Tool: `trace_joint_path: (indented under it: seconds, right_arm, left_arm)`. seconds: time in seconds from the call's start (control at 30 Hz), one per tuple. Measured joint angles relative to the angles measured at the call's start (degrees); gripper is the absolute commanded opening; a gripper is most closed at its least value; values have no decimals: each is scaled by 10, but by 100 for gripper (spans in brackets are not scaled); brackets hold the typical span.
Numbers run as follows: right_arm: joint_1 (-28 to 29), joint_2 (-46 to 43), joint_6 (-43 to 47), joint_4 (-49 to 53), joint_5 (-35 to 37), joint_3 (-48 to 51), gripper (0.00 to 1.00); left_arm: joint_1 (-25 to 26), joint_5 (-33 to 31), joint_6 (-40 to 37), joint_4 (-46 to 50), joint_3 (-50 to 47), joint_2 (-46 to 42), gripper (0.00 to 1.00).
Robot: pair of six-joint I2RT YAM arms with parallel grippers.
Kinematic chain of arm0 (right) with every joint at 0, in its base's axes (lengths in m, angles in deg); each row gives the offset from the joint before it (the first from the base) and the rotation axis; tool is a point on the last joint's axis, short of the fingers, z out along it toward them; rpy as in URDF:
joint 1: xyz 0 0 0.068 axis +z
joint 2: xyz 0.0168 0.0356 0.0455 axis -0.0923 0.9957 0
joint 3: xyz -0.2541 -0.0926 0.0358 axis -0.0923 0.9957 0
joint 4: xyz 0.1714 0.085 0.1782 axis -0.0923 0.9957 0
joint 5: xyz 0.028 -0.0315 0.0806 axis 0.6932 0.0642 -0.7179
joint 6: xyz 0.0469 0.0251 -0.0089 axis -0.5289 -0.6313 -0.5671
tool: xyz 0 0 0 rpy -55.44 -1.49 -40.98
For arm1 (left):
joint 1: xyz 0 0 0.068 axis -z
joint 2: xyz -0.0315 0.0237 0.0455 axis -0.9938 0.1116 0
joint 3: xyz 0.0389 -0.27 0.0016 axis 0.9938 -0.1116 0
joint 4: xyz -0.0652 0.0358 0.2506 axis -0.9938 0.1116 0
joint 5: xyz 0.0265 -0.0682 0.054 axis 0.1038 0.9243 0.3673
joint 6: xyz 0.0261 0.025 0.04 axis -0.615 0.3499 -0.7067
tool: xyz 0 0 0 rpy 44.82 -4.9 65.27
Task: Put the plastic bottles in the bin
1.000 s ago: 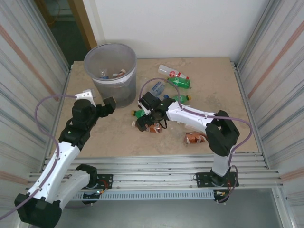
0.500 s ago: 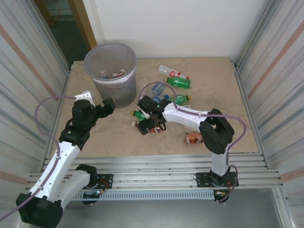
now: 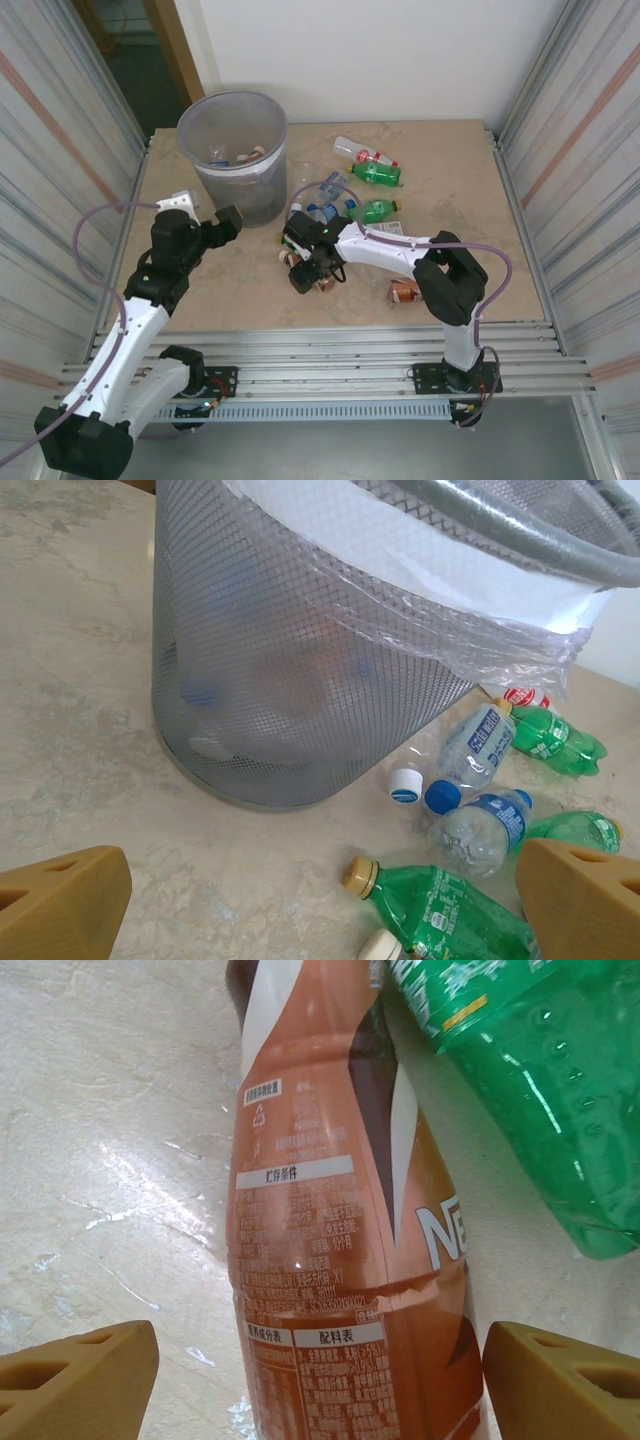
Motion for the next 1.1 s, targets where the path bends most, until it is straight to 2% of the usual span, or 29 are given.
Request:
trace_joint_path:
  seconds: [0.5,0.9,1.1]
  right_arm:
    - [7,28,26,0,-27,9,66]
    - [13,39,33,-10,-41,15,46]
    - [18,38,34,-15,-38,16,42]
  left_arm:
    - [-4,0,0,1,0,-1,99]
    - [-7,0,0,1,-4,-6,99]
    - [-10,0,2,3,-10,-23,99]
